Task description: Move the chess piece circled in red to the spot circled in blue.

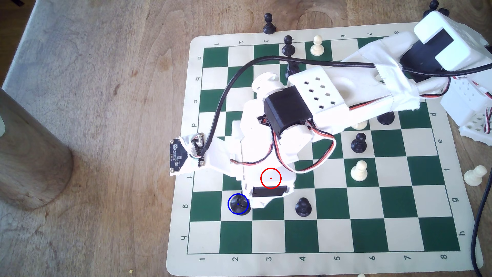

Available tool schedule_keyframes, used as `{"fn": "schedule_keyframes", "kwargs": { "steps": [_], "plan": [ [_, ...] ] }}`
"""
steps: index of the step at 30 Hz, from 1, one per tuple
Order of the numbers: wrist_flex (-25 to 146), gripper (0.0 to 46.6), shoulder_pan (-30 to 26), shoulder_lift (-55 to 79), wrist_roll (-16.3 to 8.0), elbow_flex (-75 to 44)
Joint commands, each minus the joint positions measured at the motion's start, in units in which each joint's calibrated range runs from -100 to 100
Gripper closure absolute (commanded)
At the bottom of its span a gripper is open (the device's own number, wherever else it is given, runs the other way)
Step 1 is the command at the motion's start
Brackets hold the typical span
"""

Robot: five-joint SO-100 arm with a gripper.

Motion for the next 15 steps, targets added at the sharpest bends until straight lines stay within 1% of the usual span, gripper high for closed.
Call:
{"fn": "schedule_keyframes", "kwargs": {
  "steps": [1,9,13,15],
  "plan": [
    [-0.67,46.0,0.08,-1.32,-0.10,-4.91],
    [-0.67,45.4,0.00,-0.64,-0.10,-4.64],
    [-1.57,40.9,0.00,-0.30,-0.44,-4.64],
    [-1.82,39.3,0.08,-0.22,-0.63,-4.64]
  ]
}}
